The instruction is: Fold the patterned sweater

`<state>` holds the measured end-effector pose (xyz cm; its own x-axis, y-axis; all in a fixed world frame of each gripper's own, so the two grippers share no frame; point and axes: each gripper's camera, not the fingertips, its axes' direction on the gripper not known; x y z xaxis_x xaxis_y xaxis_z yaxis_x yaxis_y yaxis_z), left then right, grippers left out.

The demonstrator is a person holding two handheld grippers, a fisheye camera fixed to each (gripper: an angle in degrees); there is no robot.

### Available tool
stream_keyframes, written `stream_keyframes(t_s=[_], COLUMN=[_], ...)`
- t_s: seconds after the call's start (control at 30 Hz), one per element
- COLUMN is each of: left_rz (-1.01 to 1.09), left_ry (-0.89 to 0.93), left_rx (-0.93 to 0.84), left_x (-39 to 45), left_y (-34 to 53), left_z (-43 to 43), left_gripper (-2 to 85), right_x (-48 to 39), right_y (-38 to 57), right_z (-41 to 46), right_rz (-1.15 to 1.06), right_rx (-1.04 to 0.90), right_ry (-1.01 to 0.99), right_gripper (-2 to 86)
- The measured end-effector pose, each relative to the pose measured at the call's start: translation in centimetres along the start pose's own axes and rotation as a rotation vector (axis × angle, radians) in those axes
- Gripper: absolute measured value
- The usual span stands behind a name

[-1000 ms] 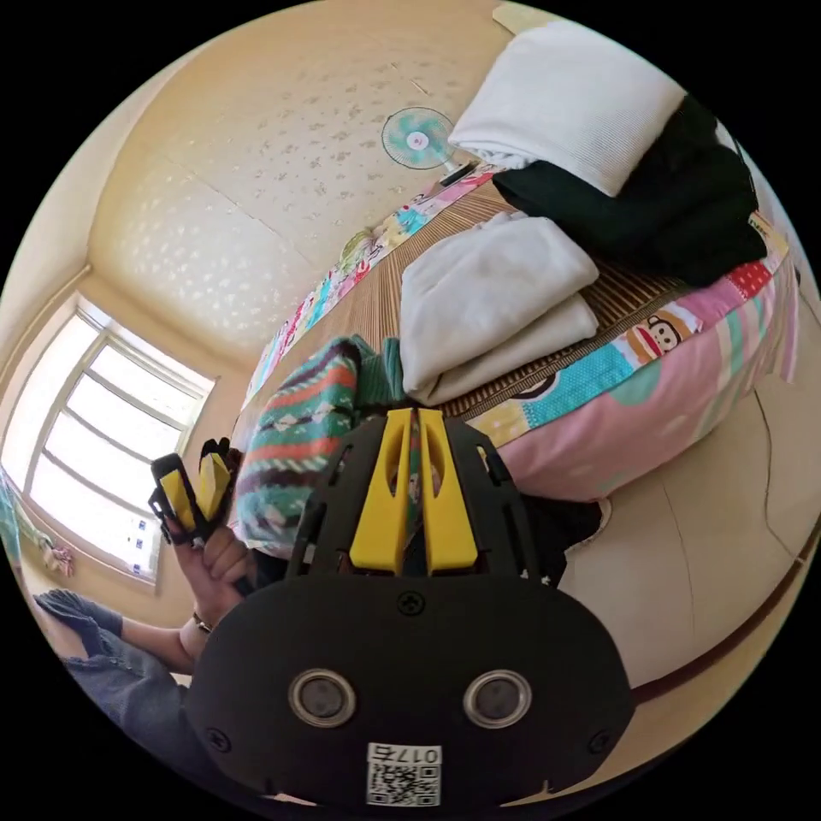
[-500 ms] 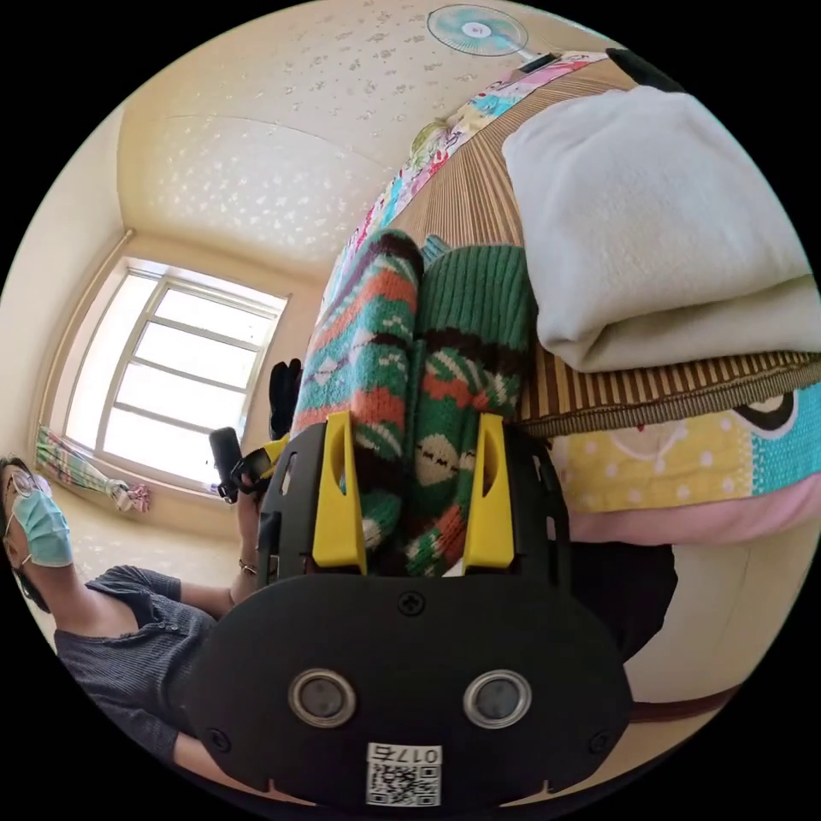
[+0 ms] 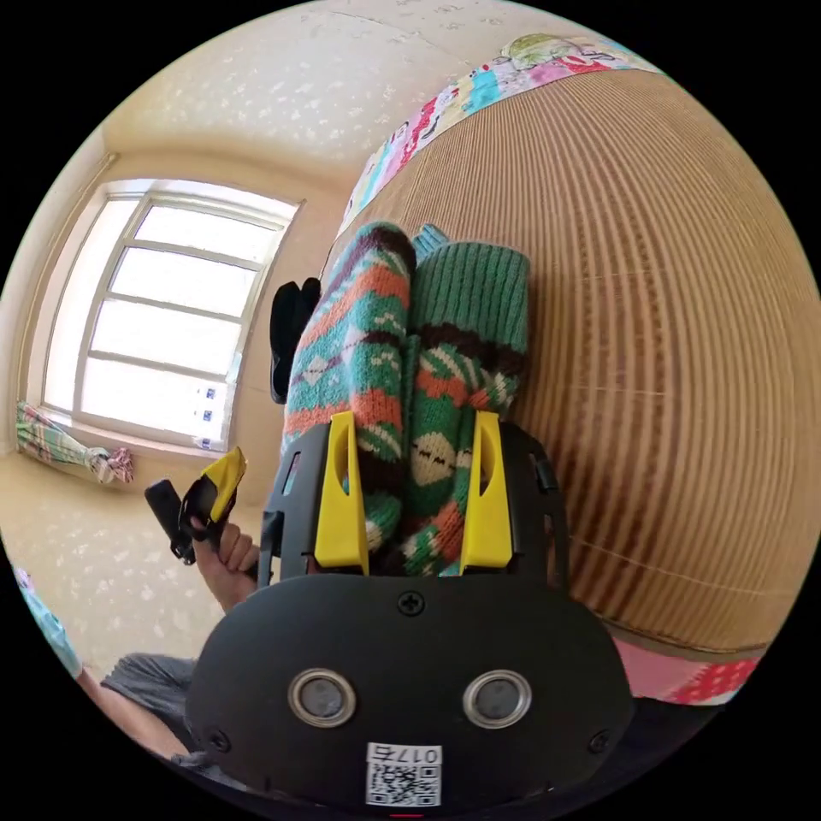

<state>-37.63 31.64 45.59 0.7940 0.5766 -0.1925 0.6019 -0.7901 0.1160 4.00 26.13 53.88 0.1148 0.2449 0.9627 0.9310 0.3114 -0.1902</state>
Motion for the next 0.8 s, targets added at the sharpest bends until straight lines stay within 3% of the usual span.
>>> stream_keyframes(t_s=[0.13,0.2,0.3,0.43,0.63,0.8], left_rz=[-0.125,-0.16,-0.171,-0.187,-0.115,0.086], left_ry=[-0.027,-0.003,-0.051,-0.091,-0.076,-0.16], left_rx=[0.051,0.073,0.074,0.028,-0.023,-0.127], left_x=[-6.0,-7.5,-8.4,-9.0,-5.7,1.0], left_y=[0.3,1.0,2.8,6.6,8.7,5.8], left_z=[-4.2,-5.2,-5.5,-1.7,6.9,15.4], left_gripper=[8.4,8.7,8.8,8.8,8.8,8.7], right_x=[-7.4,-11.4,-11.5,-7.9,3.0,8.0], right_y=[-3.7,-8.0,-8.8,-2.9,7.1,11.7], right_z=[11.0,18.4,20.5,17.4,5.9,-6.5], right_rz=[-0.042,-0.281,-0.344,-0.482,-0.418,-0.29], right_rx=[-0.012,-0.302,-0.483,-0.422,-0.209,0.086], right_ry=[0.001,-0.108,-0.224,-0.103,0.015,0.396], right_gripper=[18.0,17.1,12.0,8.6,5.5,6.8])
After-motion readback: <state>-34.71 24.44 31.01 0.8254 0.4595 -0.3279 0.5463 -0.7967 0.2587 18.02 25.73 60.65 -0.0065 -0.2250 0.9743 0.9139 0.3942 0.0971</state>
